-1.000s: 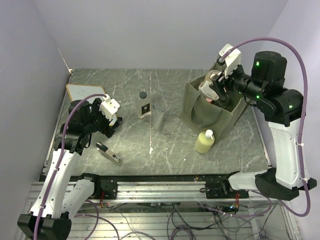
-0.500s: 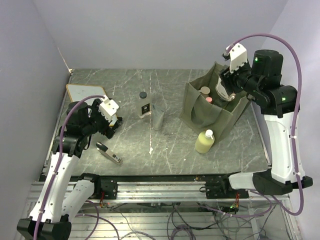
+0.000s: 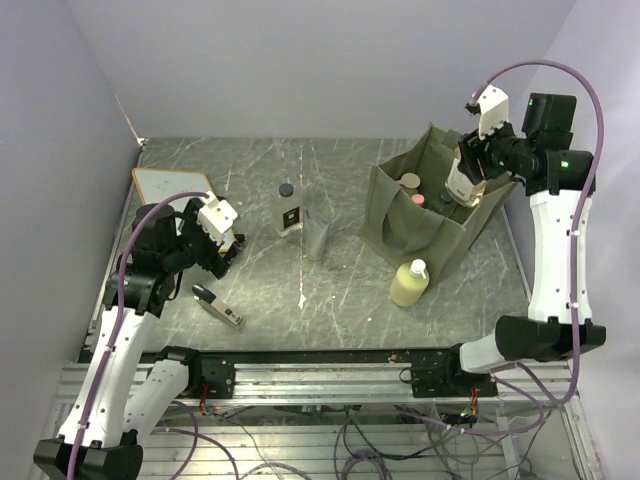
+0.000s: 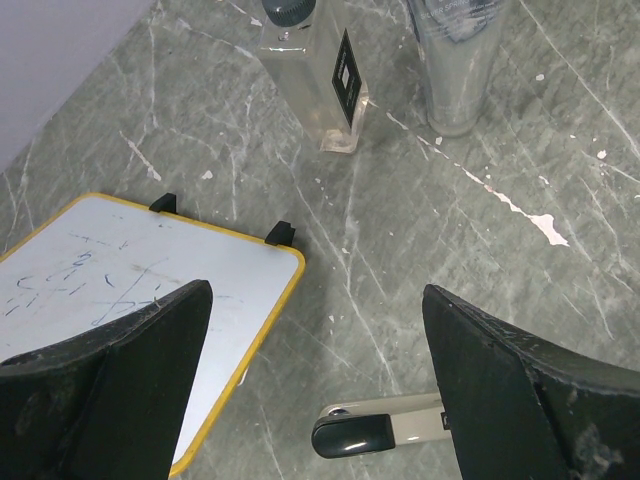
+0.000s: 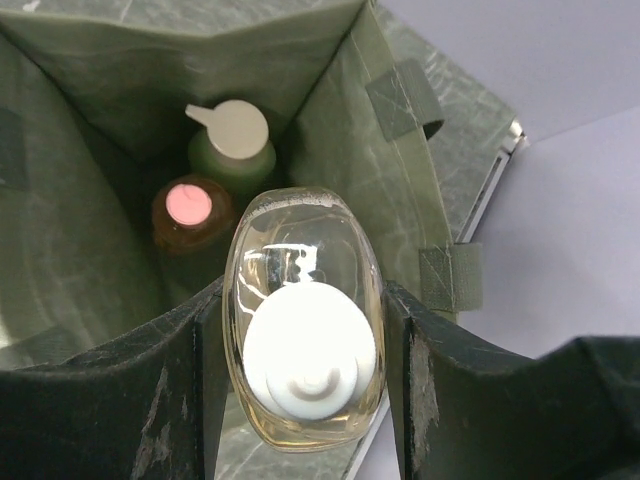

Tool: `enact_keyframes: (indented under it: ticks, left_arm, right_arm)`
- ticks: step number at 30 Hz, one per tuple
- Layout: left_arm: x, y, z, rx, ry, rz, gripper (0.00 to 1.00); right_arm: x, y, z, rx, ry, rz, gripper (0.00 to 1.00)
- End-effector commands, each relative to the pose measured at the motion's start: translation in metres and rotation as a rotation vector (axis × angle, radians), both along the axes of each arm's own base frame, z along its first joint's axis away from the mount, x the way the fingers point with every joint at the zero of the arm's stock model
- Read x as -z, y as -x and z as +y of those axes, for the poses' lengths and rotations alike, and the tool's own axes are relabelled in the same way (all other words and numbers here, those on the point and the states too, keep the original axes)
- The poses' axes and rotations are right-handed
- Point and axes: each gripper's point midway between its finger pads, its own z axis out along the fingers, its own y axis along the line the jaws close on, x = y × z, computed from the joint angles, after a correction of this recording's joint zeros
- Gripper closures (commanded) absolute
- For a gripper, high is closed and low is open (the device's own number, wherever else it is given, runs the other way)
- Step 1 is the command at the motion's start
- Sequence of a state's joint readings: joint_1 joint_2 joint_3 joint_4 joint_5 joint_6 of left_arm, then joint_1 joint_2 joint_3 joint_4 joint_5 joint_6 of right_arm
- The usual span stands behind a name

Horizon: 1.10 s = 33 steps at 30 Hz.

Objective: Place the personal care products into the canvas bag
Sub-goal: Place the care product in the canvas bag.

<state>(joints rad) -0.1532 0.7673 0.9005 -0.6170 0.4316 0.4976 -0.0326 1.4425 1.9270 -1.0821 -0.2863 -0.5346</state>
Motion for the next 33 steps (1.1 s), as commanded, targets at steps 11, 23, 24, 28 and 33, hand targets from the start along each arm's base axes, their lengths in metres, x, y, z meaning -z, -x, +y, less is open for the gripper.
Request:
enact_keyframes:
  ticks: [11,23,24,28,33]
  left_arm:
    - [-0.007,-0.005,-0.002,0.014,0.012,-0.032,0.03]
    - [-0.009,-0.004,-0.003,0.021,0.013,-0.033,0.03]
    - [-0.009,-0.004,-0.003,0.019,0.013,-0.036,0.03]
    - [-0.009,-0.003,-0.003,0.022,0.011,-0.038,0.03]
    - [-0.008,-0.003,-0.003,0.028,0.010,-0.039,0.03]
  right_arm:
    - [0.039,-0.031,-0.035,-0.134,0.020,0.045,1.00]
    - [0.081,-0.051,-0.040,-0.178,0.038,0.140,1.00]
    - [0.083,-0.050,-0.040,-0.180,0.035,0.150,1.00]
    - [0.090,-0.051,-0.045,-0.161,0.052,0.181,1.00]
    - [0.101,-0.051,-0.055,-0.132,0.087,0.218,1.00]
